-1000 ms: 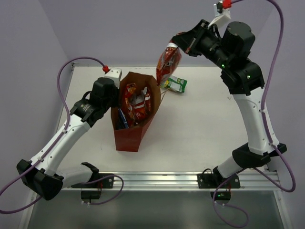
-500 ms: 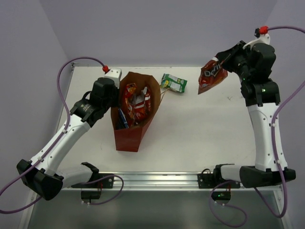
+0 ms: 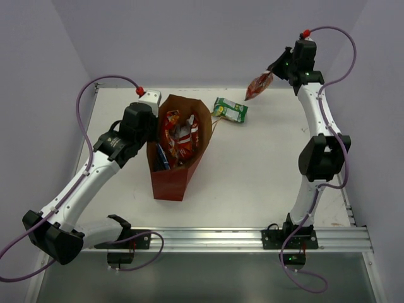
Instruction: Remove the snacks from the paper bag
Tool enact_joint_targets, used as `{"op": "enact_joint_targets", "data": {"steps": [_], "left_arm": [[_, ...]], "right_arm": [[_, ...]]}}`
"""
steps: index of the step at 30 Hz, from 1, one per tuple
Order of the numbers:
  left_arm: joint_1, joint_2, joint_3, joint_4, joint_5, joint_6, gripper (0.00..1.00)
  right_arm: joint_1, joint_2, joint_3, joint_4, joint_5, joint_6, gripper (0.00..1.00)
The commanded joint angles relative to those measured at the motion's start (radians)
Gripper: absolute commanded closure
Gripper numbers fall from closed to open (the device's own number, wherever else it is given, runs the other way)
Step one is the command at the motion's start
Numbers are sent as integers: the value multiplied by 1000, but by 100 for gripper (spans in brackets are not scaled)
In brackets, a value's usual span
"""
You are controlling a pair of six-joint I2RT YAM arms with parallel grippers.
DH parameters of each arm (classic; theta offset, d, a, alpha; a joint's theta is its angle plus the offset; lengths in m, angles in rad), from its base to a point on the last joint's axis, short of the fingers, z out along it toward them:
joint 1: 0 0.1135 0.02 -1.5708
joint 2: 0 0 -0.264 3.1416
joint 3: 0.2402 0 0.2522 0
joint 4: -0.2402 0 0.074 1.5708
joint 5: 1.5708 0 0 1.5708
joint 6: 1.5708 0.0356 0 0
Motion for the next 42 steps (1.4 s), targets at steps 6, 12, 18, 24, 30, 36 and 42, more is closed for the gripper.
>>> {"op": "enact_joint_targets", "data": {"steps": [6,12,18,24,30,36,42], "left_arm": [[-7,-7,59,82,-11,-12,100],[-7,-7,57,92,-1,6,100],[-7,-8,60,105,12,29,100],[-5,-10,57,112,19,40,100],[-5,-7,63,122,27,46,100],[-5,-2,79,126,25,63,100],[-7,4,85,126,36,66,100]], "right_arm": [[-89,-44,-212,244,-33,138,99],[-139,6,-468,142,-96,230,96],[-164,-52,-646,93,-73,223,87],[-165,-183,-662,-93,82,166,34],[-135,-394,-633,-138,106,62,14],[90,-584,-511,-176,95,-119,13],[348,-693,-462,-90,-96,-234,15]]}}
